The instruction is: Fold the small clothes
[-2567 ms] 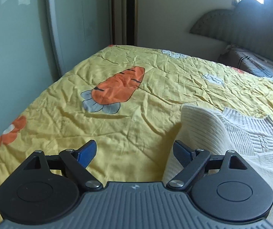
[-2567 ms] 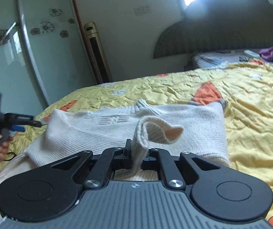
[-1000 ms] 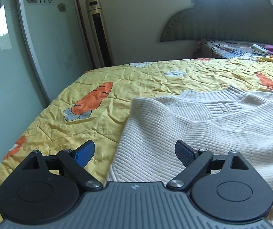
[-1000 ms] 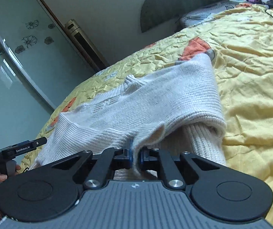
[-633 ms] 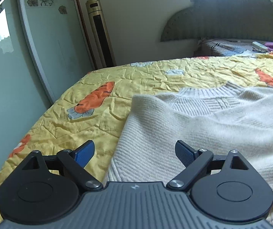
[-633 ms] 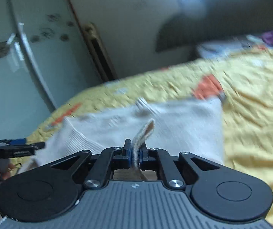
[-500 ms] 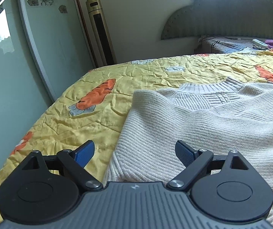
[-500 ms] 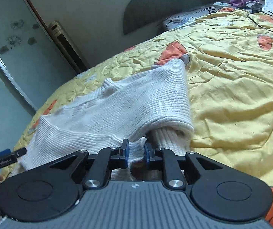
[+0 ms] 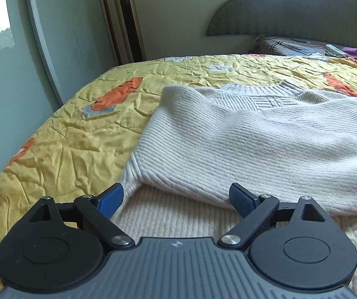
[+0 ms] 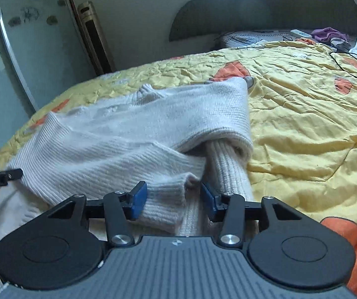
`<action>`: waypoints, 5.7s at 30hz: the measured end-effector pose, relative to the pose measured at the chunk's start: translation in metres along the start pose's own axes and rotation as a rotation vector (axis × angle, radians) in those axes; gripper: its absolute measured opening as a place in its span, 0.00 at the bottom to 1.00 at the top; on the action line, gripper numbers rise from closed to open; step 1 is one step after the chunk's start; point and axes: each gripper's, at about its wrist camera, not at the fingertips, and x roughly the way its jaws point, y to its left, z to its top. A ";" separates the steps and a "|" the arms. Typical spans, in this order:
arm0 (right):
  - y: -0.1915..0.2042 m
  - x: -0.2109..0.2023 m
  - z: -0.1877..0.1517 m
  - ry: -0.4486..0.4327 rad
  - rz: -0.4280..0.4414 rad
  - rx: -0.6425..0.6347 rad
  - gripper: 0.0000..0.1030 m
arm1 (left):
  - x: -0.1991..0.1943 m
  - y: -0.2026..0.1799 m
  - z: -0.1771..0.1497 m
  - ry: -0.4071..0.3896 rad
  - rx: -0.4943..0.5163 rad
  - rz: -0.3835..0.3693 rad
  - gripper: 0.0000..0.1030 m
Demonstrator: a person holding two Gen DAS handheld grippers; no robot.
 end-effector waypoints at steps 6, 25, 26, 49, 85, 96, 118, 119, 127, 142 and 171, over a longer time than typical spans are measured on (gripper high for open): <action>0.018 -0.022 -0.005 -0.048 -0.074 -0.106 0.77 | -0.008 -0.001 -0.009 0.013 -0.002 -0.013 0.90; 0.036 -0.050 -0.047 0.006 -0.073 -0.210 0.96 | -0.028 0.006 -0.040 0.049 -0.033 -0.031 0.90; 0.037 -0.052 -0.048 0.005 -0.071 -0.206 0.97 | -0.029 0.006 -0.042 0.049 -0.034 -0.029 0.90; 0.043 -0.076 -0.078 -0.022 -0.085 -0.181 1.00 | -0.056 0.014 -0.077 0.005 -0.060 -0.034 0.95; 0.056 -0.119 -0.101 -0.014 0.007 -0.174 0.99 | -0.102 0.026 -0.095 0.046 -0.101 -0.076 0.96; 0.060 -0.127 -0.099 -0.010 0.014 -0.187 0.99 | -0.114 0.031 -0.097 0.052 -0.087 -0.072 0.96; 0.047 -0.149 -0.099 -0.017 -0.004 -0.150 0.99 | -0.142 0.052 -0.101 0.014 -0.071 -0.089 0.96; 0.047 -0.149 -0.099 -0.018 -0.003 -0.147 0.99 | -0.144 0.054 -0.101 0.010 -0.067 -0.086 0.96; 0.043 -0.158 -0.101 -0.010 -0.007 -0.156 0.99 | -0.154 0.091 -0.106 0.019 -0.076 -0.101 0.96; -0.010 -0.171 -0.111 0.048 0.086 0.094 0.87 | -0.144 0.151 -0.124 0.139 -0.200 -0.416 0.96; 0.011 -0.131 -0.128 0.195 0.447 0.262 0.16 | -0.119 0.131 -0.137 0.251 -0.256 -0.652 0.20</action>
